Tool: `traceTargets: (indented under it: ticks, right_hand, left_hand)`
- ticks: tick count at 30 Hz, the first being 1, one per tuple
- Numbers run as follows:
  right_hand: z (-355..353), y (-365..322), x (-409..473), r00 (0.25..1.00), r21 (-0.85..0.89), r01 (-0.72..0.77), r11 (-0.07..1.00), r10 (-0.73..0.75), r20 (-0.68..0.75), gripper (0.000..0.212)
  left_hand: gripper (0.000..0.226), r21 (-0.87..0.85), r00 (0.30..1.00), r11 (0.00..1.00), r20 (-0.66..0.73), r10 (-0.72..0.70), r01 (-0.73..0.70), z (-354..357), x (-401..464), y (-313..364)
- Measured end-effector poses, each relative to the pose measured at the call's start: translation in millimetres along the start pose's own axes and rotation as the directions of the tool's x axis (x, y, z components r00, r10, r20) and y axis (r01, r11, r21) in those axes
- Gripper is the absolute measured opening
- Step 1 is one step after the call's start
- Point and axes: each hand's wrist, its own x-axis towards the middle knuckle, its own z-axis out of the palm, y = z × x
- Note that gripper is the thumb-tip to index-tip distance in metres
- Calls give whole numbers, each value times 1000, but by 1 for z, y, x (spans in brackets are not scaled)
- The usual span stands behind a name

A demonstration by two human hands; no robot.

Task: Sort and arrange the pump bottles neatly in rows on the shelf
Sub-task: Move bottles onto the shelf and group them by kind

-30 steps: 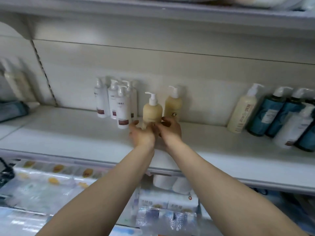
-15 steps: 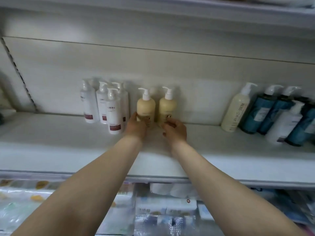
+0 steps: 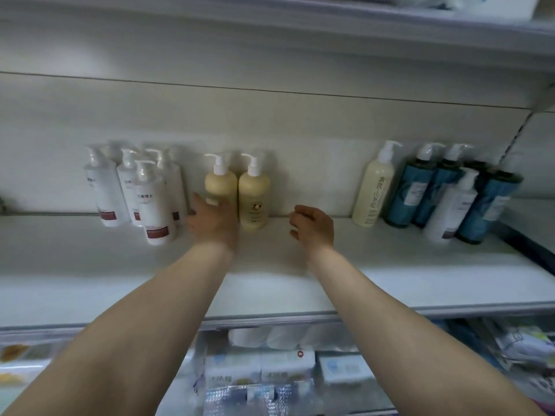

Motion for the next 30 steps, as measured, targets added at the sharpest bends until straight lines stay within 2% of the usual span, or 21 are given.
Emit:
traceTargets:
  ticks: [1, 3, 5, 6, 8, 11, 15, 20, 24, 27, 30]
  right_hand:
    - [-4, -1, 3, 1000, 6, 1, 1000, -1, 2, 25]
    - [-15, -3, 9, 1000, 12, 7, 1000, -7, 1, 23]
    - [-30, -4, 16, 999, -11, 27, 1000, -28, -22, 19]
    - [-40, -5, 20, 998, -19, 35, 999, -36, -42, 19]
    - [-61, -6, 28, 995, -28, 44, 999, -46, -93, 19]
    - [-98, -8, 39, 985, -14, 44, 999, -46, -164, 17]
    - [-153, -14, 50, 966, -19, 71, 997, -74, -248, 13]
    - [-214, -17, 66, 909, 11, 94, 996, -81, -410, 17]
    - [-258, -24, 73, 860, -106, 81, 991, -123, -494, 29]
    - [-278, -25, 84, 882, -209, 92, 974, -177, -436, 34]
    - [-286, -28, 89, 933, -199, 98, 975, -159, -322, 35]
  left_hand:
    - [72, -48, 995, 998, -99, 29, -34, 3, -8, 10]
    - [68, -118, 952, 969, -246, 183, -217, 16, -23, 30]
    - [64, -159, 905, 910, -259, 337, -384, 35, -40, 48]
    - [63, -192, 899, 886, -211, 383, -422, 49, -50, 54]
    - [58, -282, 911, 871, -26, 412, -402, 78, -77, 66]
    - [48, -321, 909, 911, 237, 343, -260, 120, -122, 74]
    - [44, -310, 859, 941, 434, 270, -138, 166, -163, 72]
    - [46, -262, 795, 954, 543, 268, -143, 207, -195, 80]
    - [48, -192, 719, 954, 627, 300, -231, 233, -215, 90]
    - [48, -202, 687, 957, 667, 289, -207, 246, -228, 96]
    - [52, -170, 668, 961, 692, 273, -217, 255, -235, 97]
